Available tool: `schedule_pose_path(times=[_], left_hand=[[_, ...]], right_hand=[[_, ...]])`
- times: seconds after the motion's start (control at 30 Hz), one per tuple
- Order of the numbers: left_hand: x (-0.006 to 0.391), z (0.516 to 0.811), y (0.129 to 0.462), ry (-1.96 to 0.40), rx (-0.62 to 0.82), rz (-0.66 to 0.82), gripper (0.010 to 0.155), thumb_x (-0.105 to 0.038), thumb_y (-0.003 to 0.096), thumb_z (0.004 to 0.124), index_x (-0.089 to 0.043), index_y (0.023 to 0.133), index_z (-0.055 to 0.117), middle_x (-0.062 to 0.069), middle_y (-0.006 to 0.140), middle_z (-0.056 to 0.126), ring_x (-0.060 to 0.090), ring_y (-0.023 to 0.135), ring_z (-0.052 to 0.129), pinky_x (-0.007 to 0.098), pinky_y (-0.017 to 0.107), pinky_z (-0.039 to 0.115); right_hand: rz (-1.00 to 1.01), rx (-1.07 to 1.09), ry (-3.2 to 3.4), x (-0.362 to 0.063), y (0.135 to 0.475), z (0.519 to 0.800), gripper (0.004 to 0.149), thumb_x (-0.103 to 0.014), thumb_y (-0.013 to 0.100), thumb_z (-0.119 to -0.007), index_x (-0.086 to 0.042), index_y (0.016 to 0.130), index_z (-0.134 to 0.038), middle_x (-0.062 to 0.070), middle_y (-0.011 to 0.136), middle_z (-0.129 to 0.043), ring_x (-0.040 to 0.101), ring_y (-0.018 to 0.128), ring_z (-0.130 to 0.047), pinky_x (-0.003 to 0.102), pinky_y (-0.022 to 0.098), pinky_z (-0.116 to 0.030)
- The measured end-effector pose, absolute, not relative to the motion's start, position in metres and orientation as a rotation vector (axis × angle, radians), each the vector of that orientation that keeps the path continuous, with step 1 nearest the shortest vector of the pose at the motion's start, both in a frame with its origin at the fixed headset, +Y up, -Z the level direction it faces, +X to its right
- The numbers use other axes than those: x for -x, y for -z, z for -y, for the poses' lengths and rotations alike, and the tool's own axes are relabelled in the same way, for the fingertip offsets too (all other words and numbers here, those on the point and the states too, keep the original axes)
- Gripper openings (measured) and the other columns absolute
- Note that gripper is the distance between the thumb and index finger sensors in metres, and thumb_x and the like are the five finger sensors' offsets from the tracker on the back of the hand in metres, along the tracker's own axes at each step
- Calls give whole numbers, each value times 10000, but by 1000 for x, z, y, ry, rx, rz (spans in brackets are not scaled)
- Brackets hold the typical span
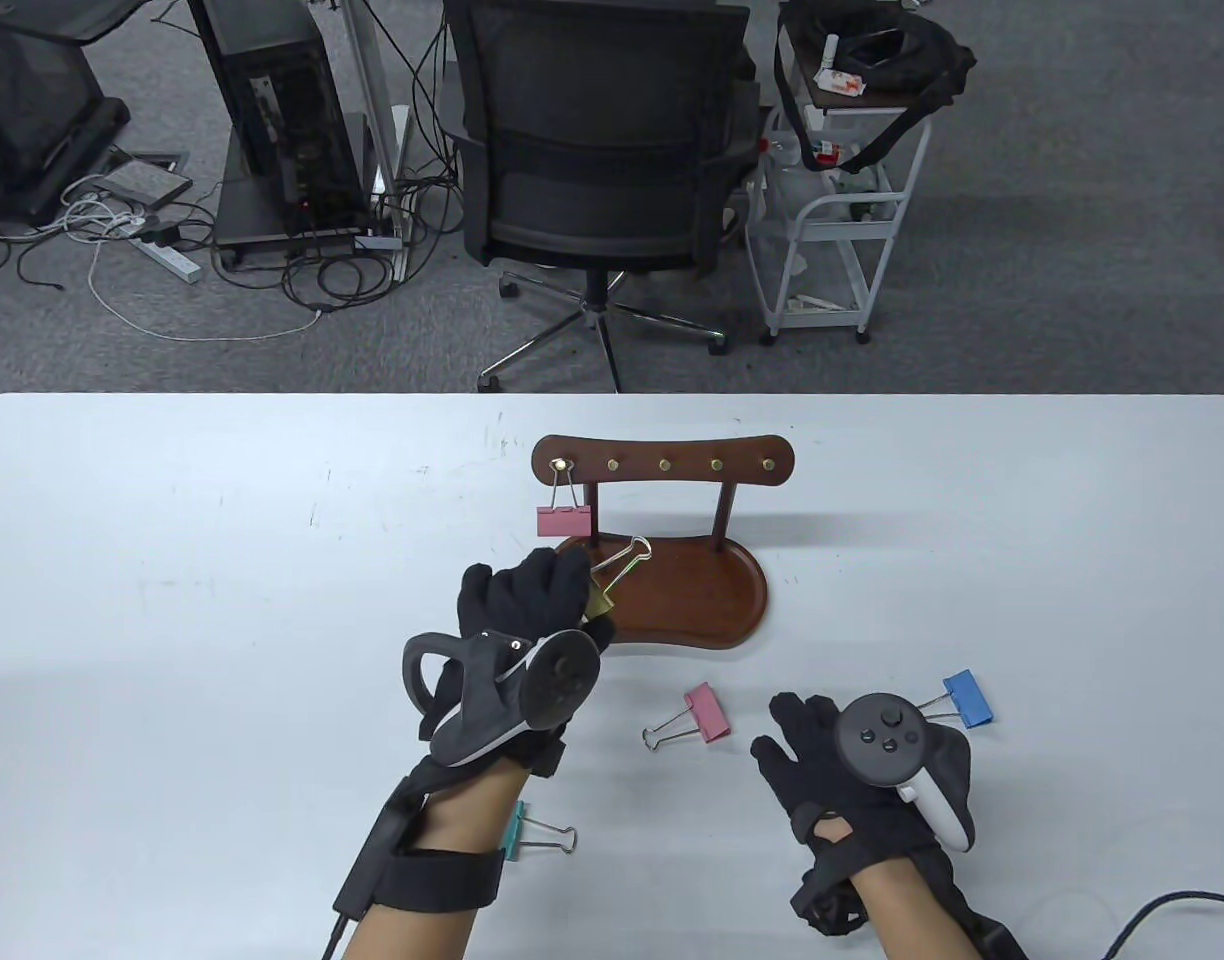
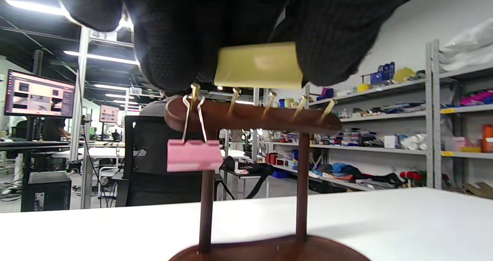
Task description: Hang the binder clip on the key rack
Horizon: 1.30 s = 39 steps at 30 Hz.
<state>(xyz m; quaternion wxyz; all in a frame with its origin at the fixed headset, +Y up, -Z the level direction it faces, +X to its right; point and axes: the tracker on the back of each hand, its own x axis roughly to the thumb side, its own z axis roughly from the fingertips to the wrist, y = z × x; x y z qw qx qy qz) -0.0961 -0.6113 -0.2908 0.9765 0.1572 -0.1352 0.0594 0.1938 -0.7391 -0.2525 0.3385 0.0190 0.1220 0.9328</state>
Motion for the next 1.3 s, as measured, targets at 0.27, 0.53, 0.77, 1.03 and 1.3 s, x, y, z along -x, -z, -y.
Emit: schedule_pose_path(times=[0.27,0.53,0.77,1.03,1.3], left_hand=[[84,589,304,-159,-345,159,771,-504,496,900,-29,1083,748,270,1010,823,476,788,944,731,682,600],[79,583,324,-139,-337,26,782,-521,502,891,-11,1078,748,278,988,836,474,760,956,730,671,608],[81,591,338,-157,-303,-28,784,-527,500,891,-13,1075,752,275,981,844,472,753,960,728,670,613],[74,599,342,-139,-287,-25,788,-532,499,890,-10,1073,754,277,971,852,471,739,969,727,665,618],[67,605,346,-107,-268,-43,792,-531,496,894,-3,1070,758,283,964,858,476,727,973,728,658,623]], right_hand=[[-300,-50,-2420,-196,251,738,706,-421,589,-719,2,1136,-577,414,1135,-473,696,939,-447,739,627,-463],[-294,-53,-2412,-198,250,737,706,-422,589,-719,0,1136,-577,415,1135,-472,694,940,-448,738,627,-463],[-295,-57,-2410,-197,250,738,705,-422,589,-719,0,1136,-578,415,1135,-472,695,939,-449,738,627,-464],[-296,-59,-2412,-197,250,737,706,-422,589,-719,1,1136,-577,414,1135,-471,696,939,-447,739,627,-462],[-295,-59,-2411,-197,249,736,704,-422,590,-718,0,1136,-579,413,1135,-474,696,940,-447,738,628,-463]])
